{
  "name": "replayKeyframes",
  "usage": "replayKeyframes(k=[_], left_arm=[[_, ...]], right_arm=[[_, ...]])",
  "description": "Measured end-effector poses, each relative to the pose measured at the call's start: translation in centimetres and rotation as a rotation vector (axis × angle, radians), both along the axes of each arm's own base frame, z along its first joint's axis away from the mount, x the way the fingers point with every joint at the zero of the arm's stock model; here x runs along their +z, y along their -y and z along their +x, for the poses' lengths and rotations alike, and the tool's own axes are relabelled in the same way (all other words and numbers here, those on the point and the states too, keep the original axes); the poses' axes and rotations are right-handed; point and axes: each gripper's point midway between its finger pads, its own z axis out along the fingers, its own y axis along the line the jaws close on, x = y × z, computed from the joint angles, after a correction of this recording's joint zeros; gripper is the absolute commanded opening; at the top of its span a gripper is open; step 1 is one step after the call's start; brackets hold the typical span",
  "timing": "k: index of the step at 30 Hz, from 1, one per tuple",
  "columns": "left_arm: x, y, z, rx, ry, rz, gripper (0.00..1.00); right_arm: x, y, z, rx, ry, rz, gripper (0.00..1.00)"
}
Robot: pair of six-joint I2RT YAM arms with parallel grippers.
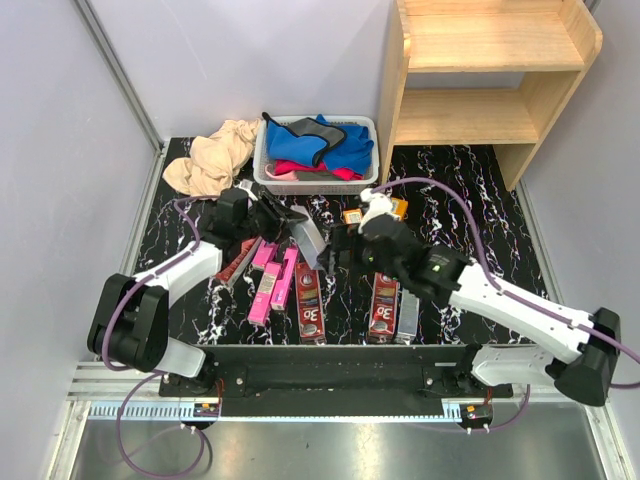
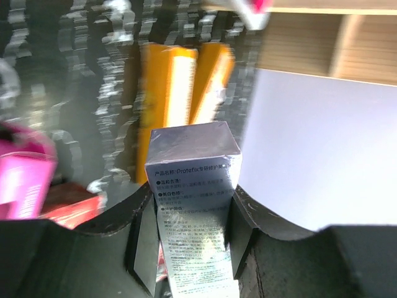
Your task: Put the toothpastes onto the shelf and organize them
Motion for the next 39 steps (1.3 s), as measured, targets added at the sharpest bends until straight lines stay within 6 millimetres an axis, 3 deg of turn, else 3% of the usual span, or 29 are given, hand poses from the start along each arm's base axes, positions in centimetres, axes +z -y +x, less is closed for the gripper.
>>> replayKeyframes(k=[4, 7, 12, 13, 16, 28, 30, 33, 38, 39], left_arm=[[1.9, 0.7, 0.5, -0.004, 0.042, -0.073, 0.26], [2.6, 0.9, 0.5, -0.011, 0.051, -0.099, 0.26], [3.6, 1.0, 0.3, -0.017, 0.068, -0.114, 0.26], [3.8, 1.0, 0.2, -0.017, 0.074, -0.117, 0.26], [4.4, 0.9, 0.1, -0.019, 0.089, -0.122, 0.26], [3.9, 1.0, -0.4, -0.025, 0.08, -0.133, 0.27], [3.7, 1.0, -0.5, -0.025, 0.076, -0.138, 0.28], [3.7, 1.0, -0.6, -0.029, 0.079, -0.146, 0.33], [3.8, 1.1, -0.6, -0.034, 0.089, -0.145, 0.8], [3.9, 1.1, -0.7, -0.038, 0.092, -0.145, 0.84]], right_arm=[[-2.0, -2.2, -0.9, 0.033, -0.001, -0.05, 0.93], [-3.1, -2.8, -1.0, 0.031, -0.005, -0.075, 0.9], [-3.0, -2.9, 0.0, -0.009, 0.023, -0.07, 0.81], [-2.8, -2.9, 0.2, -0.018, 0.033, -0.064, 0.74], [-2.5, -2.9, 0.7, -0.041, 0.055, -0.051, 0.72], [-3.0, -3.8, 1.3, -0.047, 0.084, -0.005, 0.49], [-3.1, -3.9, 1.3, -0.042, 0.085, -0.001, 0.38], [-3.1, -4.0, 1.3, -0.037, 0.09, 0.002, 0.25], [-3.2, -4.1, 1.2, -0.034, 0.089, 0.007, 0.17], [-3.3, -4.1, 1.2, -0.031, 0.085, 0.008, 0.16]])
